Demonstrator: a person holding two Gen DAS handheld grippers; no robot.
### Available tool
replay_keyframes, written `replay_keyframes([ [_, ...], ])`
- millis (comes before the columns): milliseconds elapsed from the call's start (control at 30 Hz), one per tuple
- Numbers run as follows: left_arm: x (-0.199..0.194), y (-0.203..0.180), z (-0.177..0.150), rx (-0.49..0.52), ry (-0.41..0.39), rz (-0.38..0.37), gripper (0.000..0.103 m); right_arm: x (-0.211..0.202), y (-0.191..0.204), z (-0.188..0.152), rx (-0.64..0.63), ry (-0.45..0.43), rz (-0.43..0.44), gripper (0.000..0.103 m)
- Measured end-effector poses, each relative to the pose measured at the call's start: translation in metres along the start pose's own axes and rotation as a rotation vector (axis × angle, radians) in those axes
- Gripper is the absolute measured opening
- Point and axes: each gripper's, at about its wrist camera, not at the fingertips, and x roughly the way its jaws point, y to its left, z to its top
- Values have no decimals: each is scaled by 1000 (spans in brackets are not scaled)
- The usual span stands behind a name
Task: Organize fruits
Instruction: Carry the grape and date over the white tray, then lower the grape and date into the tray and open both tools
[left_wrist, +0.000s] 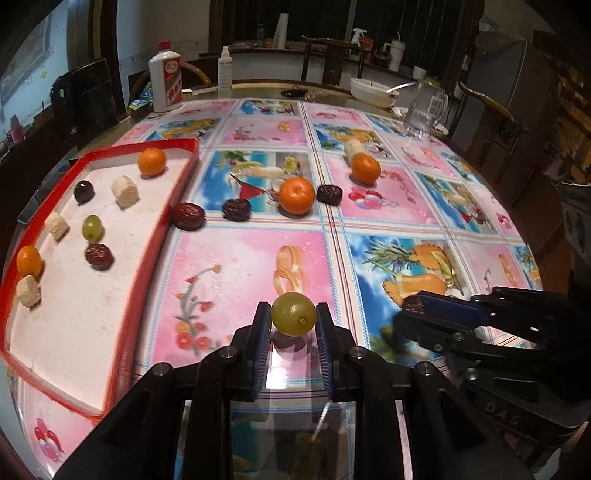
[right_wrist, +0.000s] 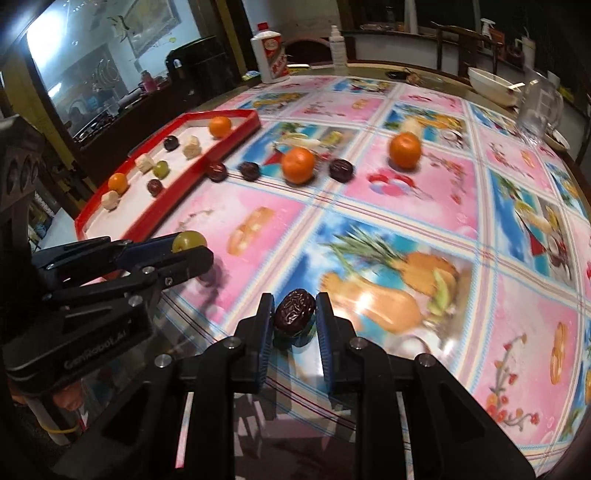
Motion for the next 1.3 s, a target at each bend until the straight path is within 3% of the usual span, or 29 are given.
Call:
replay_keyframes([
  [367, -25, 41, 5, -76, -47, 13, 23, 8, 54, 32, -100, -15, 55, 25],
  [733, -40, 127, 15, -211, -80, 121, 23, 42, 122, 86, -226, -22, 116, 24],
  [1000, -13, 180, 28, -261, -32, 206, 23, 87, 142, 127, -241, -8, 122, 24],
  [1300, 9, 199, 39, -283, -3, 208, 23, 131, 143, 144, -232, 45, 107, 25],
])
